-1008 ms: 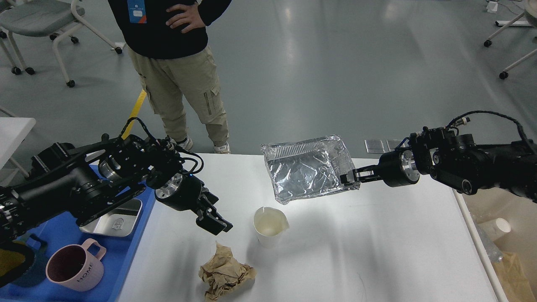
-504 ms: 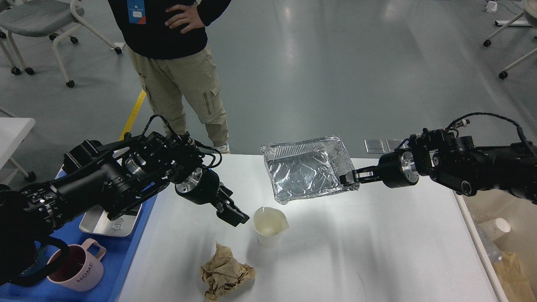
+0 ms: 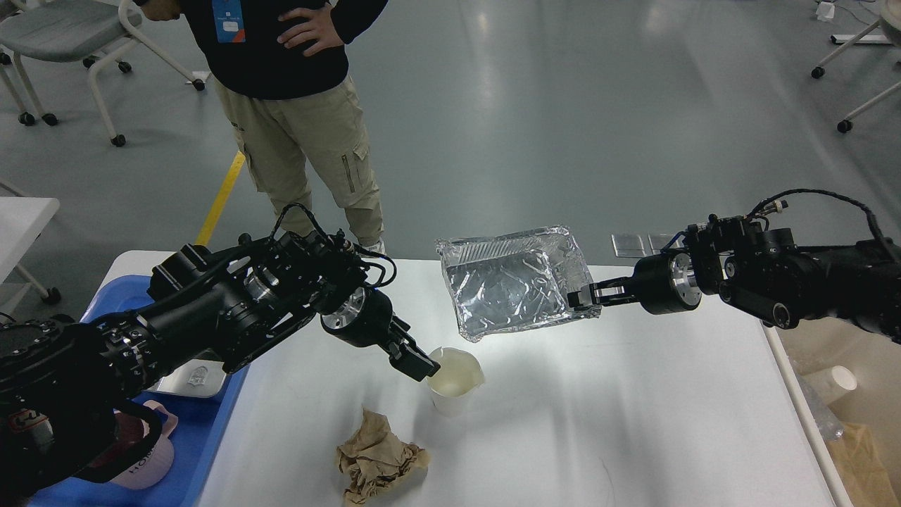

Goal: Tidy desktop
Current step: 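Reach the left gripper to the white paper cup and grasp it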

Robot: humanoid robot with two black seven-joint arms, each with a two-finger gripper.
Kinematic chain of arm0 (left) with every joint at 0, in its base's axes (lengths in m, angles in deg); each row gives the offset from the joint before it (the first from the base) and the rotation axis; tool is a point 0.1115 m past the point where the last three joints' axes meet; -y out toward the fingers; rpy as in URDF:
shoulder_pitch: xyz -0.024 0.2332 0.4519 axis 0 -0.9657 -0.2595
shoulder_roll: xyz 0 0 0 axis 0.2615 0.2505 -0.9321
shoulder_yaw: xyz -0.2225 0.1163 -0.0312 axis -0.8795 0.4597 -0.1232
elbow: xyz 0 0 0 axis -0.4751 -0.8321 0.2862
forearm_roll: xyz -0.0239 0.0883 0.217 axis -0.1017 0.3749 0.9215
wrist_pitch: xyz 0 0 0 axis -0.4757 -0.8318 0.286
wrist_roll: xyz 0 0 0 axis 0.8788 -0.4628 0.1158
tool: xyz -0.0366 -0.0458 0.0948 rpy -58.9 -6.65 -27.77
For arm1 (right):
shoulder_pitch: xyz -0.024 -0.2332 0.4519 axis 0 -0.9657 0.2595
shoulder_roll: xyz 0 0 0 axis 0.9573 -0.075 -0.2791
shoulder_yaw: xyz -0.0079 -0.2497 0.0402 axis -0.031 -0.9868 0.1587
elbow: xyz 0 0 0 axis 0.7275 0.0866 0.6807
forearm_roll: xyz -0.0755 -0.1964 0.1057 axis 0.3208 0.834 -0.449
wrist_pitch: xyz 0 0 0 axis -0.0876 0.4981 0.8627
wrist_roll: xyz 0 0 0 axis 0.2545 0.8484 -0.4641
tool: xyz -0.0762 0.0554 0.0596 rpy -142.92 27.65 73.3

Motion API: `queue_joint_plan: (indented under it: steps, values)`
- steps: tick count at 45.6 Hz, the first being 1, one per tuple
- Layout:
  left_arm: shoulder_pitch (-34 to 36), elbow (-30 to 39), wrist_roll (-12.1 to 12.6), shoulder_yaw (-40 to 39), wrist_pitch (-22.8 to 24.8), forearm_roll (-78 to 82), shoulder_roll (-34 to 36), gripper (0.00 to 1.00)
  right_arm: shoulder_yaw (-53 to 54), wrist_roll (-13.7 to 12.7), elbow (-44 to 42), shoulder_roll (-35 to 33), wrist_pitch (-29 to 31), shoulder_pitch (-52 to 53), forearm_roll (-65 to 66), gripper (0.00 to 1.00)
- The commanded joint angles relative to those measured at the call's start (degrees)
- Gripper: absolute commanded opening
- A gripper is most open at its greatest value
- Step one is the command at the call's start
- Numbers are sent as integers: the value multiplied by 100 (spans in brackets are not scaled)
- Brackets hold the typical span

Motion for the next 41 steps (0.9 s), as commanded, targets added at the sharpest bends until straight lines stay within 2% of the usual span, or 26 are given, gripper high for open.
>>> queue_joint_plan:
  steps: [1,15,25,35,41]
  values:
    - [-31,-166,-17,1,-90,-6,-91,95,8,0,9,0,-16,-3,-2,0]
    - [-75,-588,-97,9,-187,-6,-469,92,25,0,18,-18,-16,-11,-2,0]
    - [-110,-684,-501,62,-187,-6,-504,71,34,0,18,-44,-33,-47,-2,0]
    - [-101,-755,-615,89,-205,-6,-425,60,34,0,18,-53,-86,-55,-2,0]
    - [-83,-799,-633,106,-231,-6,-390,47,34,8,18,-53,-86,-64,-2,0]
